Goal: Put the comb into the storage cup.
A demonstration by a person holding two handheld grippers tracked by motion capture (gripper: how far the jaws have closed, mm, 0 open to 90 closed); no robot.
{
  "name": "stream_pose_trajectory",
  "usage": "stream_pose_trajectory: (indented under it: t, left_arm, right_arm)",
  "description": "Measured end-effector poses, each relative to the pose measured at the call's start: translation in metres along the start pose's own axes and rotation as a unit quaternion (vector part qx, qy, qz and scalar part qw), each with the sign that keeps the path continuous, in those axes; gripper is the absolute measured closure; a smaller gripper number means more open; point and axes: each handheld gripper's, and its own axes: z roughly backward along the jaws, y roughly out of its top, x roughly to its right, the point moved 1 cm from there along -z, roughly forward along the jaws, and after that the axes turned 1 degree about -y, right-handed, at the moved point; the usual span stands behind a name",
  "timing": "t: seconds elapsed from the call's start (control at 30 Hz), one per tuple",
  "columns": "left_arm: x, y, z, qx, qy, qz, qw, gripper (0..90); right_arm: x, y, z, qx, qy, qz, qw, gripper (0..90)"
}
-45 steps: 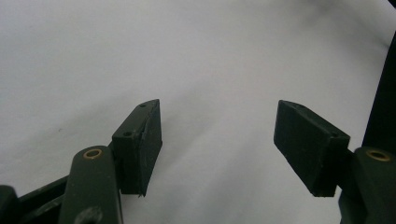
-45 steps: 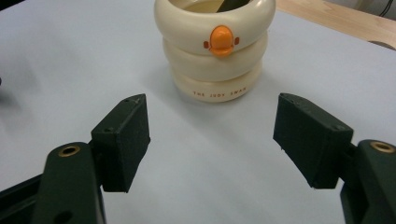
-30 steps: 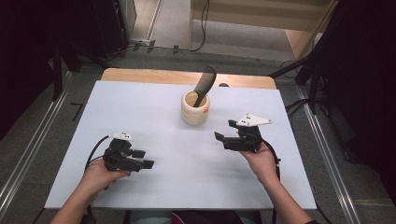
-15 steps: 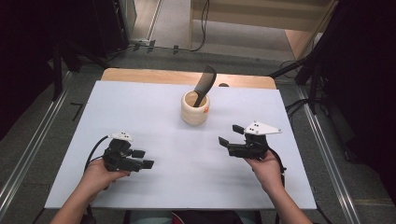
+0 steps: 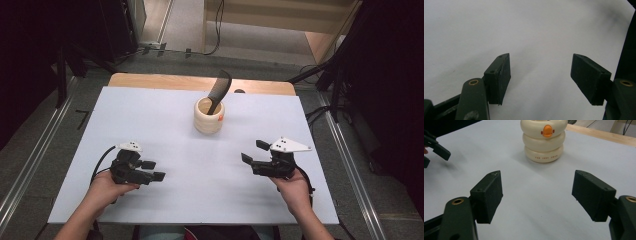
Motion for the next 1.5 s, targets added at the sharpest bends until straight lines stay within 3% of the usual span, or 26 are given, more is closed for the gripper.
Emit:
stream_pose_trajectory:
  t: [0.8,1.5]
  left_arm:
    - [0.001,0.0,0.0,0.005,0.001,0.0,1.0,33.2]
    - [0.0,0.0,0.001,0.005,0.0,-0.001,1.0,33.2]
  right_arm:
    - [0.005,-0.029,0.024,-0.026,0.0,-0.011,0.9996,22.6]
    - [0.007,-0.034,0.03,-0.021,-0.005,-0.014,0.9997,22.6]
